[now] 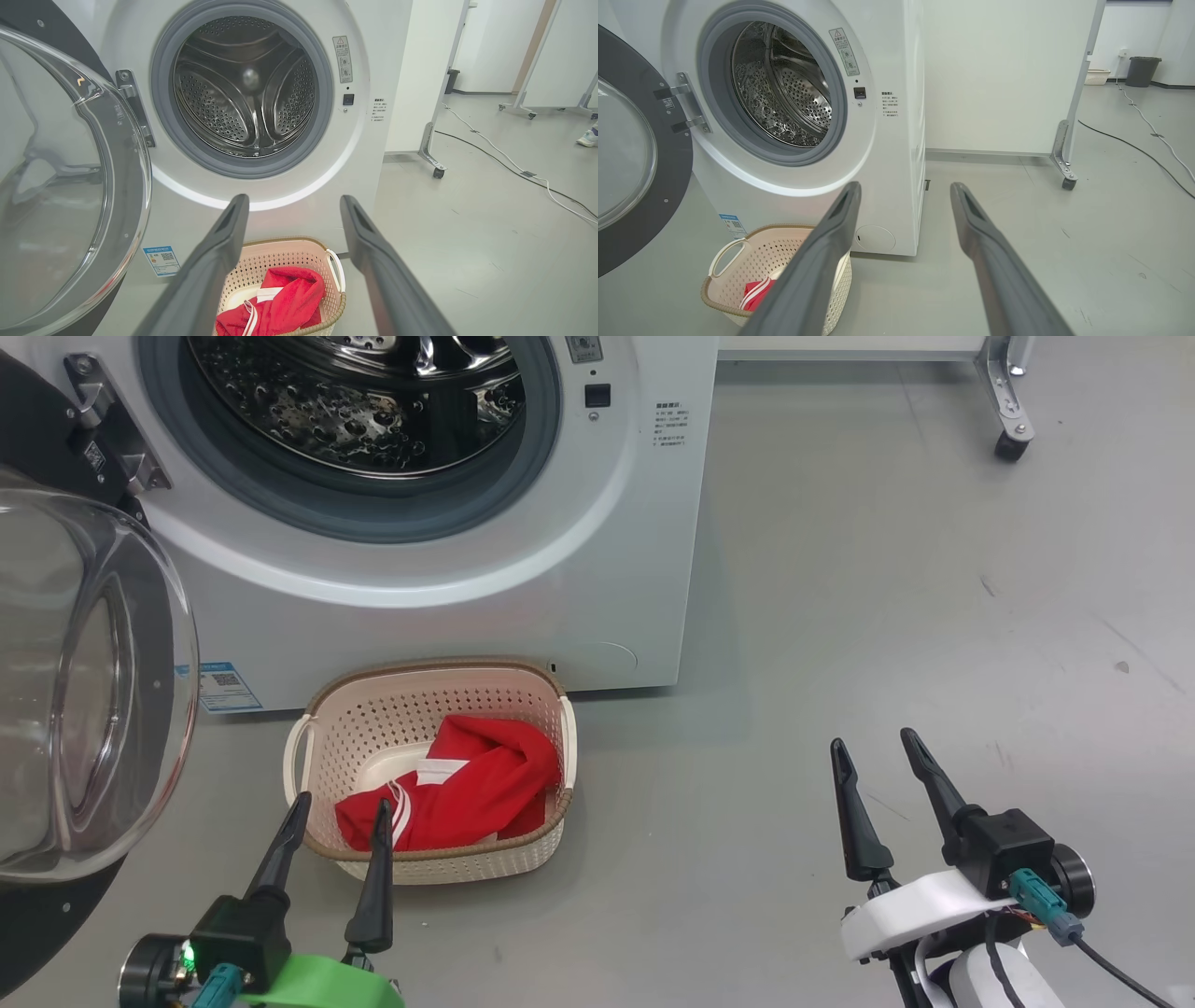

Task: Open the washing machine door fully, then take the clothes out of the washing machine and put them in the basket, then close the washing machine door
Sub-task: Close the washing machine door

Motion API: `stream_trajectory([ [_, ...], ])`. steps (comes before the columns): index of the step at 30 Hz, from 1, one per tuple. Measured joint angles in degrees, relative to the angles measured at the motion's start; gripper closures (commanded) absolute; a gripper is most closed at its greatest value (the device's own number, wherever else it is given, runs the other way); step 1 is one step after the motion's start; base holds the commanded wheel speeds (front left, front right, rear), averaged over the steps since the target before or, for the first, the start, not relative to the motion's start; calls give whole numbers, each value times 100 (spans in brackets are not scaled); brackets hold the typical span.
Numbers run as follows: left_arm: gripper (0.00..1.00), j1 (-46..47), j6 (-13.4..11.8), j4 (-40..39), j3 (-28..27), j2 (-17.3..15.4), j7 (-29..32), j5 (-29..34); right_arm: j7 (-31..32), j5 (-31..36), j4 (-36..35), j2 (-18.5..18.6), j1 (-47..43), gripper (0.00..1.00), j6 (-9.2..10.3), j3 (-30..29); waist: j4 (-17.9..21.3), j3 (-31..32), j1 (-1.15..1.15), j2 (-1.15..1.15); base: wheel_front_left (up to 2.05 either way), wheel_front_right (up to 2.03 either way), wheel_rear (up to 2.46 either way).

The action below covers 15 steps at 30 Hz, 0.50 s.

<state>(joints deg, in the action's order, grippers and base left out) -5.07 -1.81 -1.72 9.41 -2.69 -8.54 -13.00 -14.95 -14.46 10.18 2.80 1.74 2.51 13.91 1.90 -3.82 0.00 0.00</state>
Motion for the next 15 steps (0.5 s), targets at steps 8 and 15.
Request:
stream_trajectory([
  [8, 0, 1, -25, 33, 15, -1, -2, 0, 1, 44, -16, 63, -10, 0, 12, -76, -248, -2, 0, 0, 0, 0, 0],
  [15, 0, 1, -99, 32, -34, 0, -18, 0, 0, 51, -45, 98, -103, 0, 12, -101, -567, 18, 0, 0, 0, 0, 0],
])
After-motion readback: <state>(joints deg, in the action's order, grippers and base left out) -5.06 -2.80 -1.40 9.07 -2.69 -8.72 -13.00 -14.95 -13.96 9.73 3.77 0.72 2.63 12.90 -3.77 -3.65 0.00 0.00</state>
